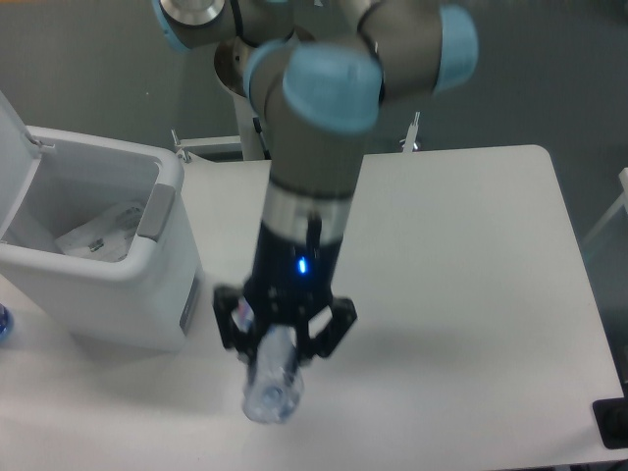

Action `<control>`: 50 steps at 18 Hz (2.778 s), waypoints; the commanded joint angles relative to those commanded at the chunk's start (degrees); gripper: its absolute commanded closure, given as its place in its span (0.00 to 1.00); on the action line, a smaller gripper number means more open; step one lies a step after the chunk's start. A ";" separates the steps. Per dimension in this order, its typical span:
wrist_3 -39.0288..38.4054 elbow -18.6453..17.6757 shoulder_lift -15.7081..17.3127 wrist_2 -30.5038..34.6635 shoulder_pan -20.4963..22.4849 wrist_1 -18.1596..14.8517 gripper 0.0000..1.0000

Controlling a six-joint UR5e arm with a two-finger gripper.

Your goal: Place the trash in the trash can

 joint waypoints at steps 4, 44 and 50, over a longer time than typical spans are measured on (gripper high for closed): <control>-0.09 -0.17 2.20 -7.56 -0.44 1.14 0.65; 18.72 -31.46 20.93 -12.23 6.49 5.36 0.00; 22.32 -29.45 13.39 -11.97 14.41 5.36 0.00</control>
